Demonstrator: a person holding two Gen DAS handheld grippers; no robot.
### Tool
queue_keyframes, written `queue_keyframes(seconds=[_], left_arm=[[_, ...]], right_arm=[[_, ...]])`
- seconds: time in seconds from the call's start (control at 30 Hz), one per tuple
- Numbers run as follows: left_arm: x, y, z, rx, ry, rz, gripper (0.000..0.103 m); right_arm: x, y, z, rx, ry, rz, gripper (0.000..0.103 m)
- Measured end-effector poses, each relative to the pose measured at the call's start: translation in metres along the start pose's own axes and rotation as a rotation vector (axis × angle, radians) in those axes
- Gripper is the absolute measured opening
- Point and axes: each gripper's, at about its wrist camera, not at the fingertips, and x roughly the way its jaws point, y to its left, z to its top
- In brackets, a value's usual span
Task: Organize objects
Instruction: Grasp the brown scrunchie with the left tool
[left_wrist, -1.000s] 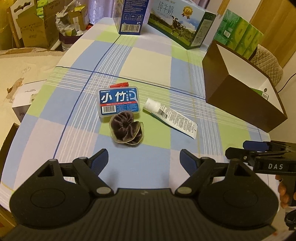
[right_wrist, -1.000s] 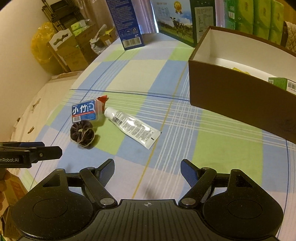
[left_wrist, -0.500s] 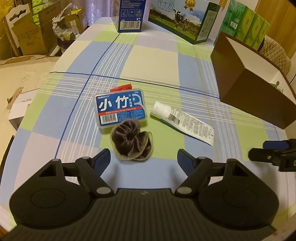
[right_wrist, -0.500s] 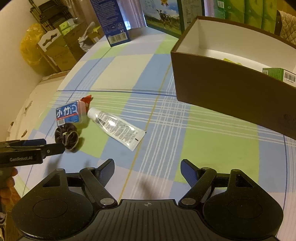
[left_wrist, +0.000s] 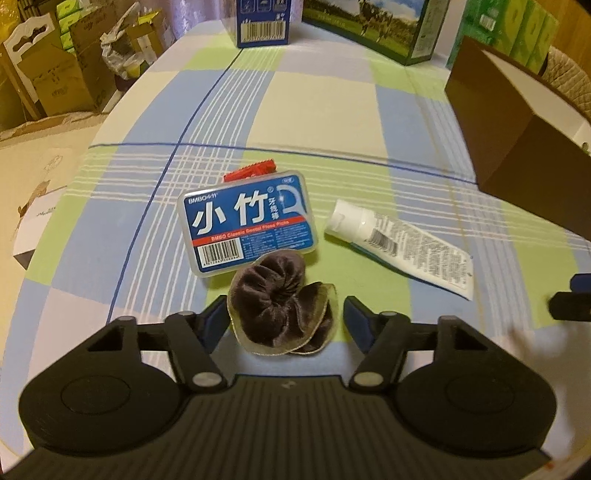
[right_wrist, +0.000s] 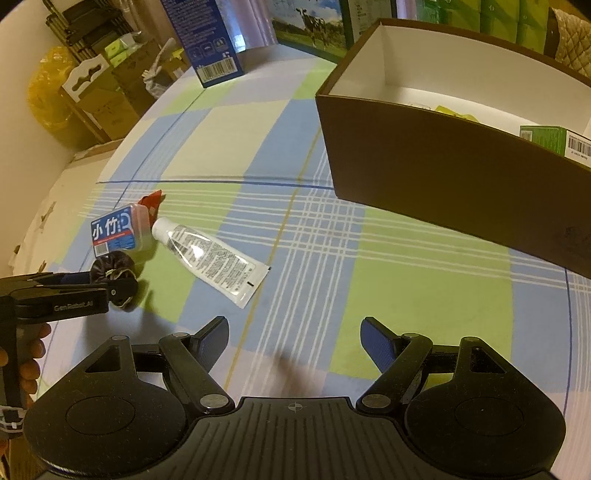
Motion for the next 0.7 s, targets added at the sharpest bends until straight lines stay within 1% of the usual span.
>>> queue_keyframes(seconds=[0.03, 0.17, 0.2, 0.27, 0.3, 0.5, 0.6, 0.7], left_arm=[[0.002, 0.001, 0.0, -0.006, 0.006, 0.001, 0.058], [0.005, 0.005, 0.001, -0.039, 0.012, -0.013, 0.039], [0.004, 0.006, 0.001, -0.043, 0.009, -0.018, 0.037], [0.001, 0.007, 0.0, -0.048, 0.003, -0.025, 0.027], [0.0, 0.008, -0.001, -0.051, 0.003, -0.028, 0.025], [-0.01, 0.016, -0.009, -0.075, 0.021, -0.039, 0.023], [-0.015, 0.023, -0.017, -0.093, 0.03, -0.032, 0.023], [-0.018, 0.035, -0.022, -0.133, 0.038, -0.026, 0.023]], right_arm=[[0.001, -0.001, 0.001, 0.001, 0.003, -0.001, 0.076], [0.007, 0.0, 0.003, 0.001, 0.016, 0.001, 0.076], [0.009, 0.0, 0.004, 0.0, 0.019, 0.002, 0.076], [0.012, 0.002, 0.005, -0.007, 0.025, 0.006, 0.076], [0.013, 0.004, 0.006, -0.015, 0.028, 0.009, 0.076], [0.025, 0.021, 0.012, -0.101, 0.022, 0.037, 0.076], [0.035, 0.034, 0.017, -0.17, 0.006, 0.063, 0.076], [0.047, 0.048, 0.021, -0.26, -0.019, 0.099, 0.076]])
